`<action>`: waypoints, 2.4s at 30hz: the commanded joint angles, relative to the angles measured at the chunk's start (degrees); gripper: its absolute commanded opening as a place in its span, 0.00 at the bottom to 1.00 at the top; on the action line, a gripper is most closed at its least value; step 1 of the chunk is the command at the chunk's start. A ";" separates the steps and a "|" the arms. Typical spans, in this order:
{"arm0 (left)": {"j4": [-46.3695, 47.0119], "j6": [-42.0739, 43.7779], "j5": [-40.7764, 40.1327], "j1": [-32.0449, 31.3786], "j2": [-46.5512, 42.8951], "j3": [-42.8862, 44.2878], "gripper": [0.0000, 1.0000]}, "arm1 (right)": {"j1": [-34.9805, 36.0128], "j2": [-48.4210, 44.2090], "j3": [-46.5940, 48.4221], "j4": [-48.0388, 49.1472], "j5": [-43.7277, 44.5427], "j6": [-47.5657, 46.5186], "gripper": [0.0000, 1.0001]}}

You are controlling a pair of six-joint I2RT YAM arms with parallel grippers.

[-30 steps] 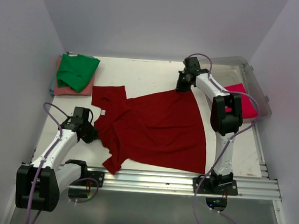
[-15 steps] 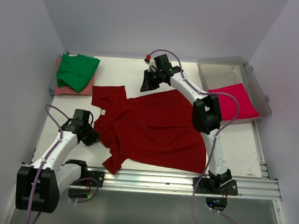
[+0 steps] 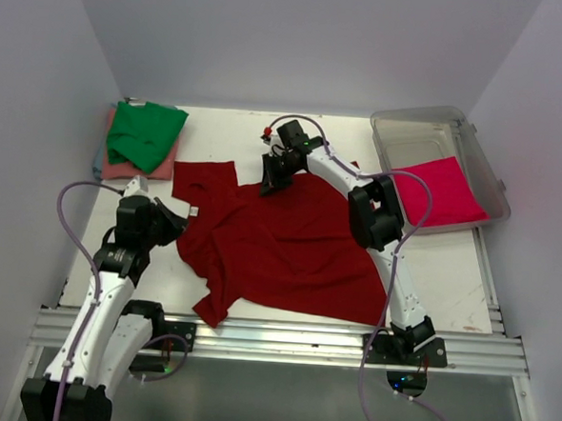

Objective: Fold and stack the t-shirts
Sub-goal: Flatten the tshirt out

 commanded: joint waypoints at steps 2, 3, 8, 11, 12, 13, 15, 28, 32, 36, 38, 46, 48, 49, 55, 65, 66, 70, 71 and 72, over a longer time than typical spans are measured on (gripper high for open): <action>8.41 2.68 0.98 0.26 11.06 -2.50 0.00 | -0.15 0.93 3.22 -1.66 -2.68 0.47 0.00; 9.82 2.59 1.33 0.26 15.44 -3.38 0.00 | -0.06 1.37 3.48 -1.75 -2.86 0.48 0.00; 18.09 2.85 -1.30 0.17 26.09 -4.53 0.00 | -0.15 1.99 4.36 -3.24 -1.03 1.00 0.00; 20.03 3.20 -1.92 0.17 32.23 -4.09 0.00 | -0.15 2.60 5.59 -4.20 0.65 1.53 0.00; 19.86 3.11 -2.35 0.17 33.92 -3.65 0.00 | -0.15 2.87 6.03 -4.38 1.17 1.71 0.00; 19.85 3.11 -2.62 0.17 35.33 -3.47 0.00 | -0.15 3.39 6.99 -4.73 1.70 1.88 0.00; 21.34 3.11 -2.88 0.17 38.23 -4.08 0.00 | -0.15 3.83 7.88 -5.52 2.40 1.88 0.00; 10.90 2.32 -5.08 0.17 39.91 -4.70 0.00 | -6.72 13.67 21.85 -13.70 25.87 9.70 0.00; 8.44 2.32 -5.08 0.09 36.76 -5.41 0.00 | -9.81 16.22 24.23 -12.48 28.16 10.41 0.00; 3.78 3.37 -5.78 0.17 33.42 -4.27 0.00 | -11.83 16.84 25.19 -10.02 29.65 11.02 0.00; 1.40 3.12 -6.05 0.17 30.88 -4.09 0.00 | -12.89 17.28 25.98 -9.40 29.74 11.64 0.00; -3.52 0.83 -0.70 0.08 23.84 -3.91 0.00 | -14.47 17.11 24.84 -6.32 30.36 13.13 0.00; -5.18 0.13 1.24 -0.09 21.82 -3.65 0.00 | -14.47 16.84 24.84 -5.18 29.75 13.48 0.00; -7.28 0.12 1.33 -0.18 19.20 -3.30 0.00 | -14.47 16.67 24.06 -4.22 28.53 13.40 0.00; -3.74 0.91 1.86 -0.27 2.95 2.32 0.00 | -13.33 11.23 15.02 7.81 12.19 12.26 0.00; 28.10 2.58 5.73 -0.27 26.43 11.11 0.00 | -6.30 -3.01 6.47 15.59 1.70 8.57 0.00; 32.64 2.59 5.99 -0.27 29.95 12.34 0.00 | -4.82 -4.24 5.78 14.09 4.14 6.04 0.00; 37.70 2.58 7.57 -0.35 48.29 21.19 0.00 | -0.77 -14.42 -2.12 11.79 24.84 0.58 0.05; 38.39 2.59 8.97 -0.35 50.79 22.53 0.00 | 0.11 -18.27 -3.88 12.05 27.17 -0.30 0.11; 39.53 2.59 9.41 -0.44 53.25 23.94 0.00 | 1.60 -20.31 -6.07 11.44 29.89 -1.27 0.19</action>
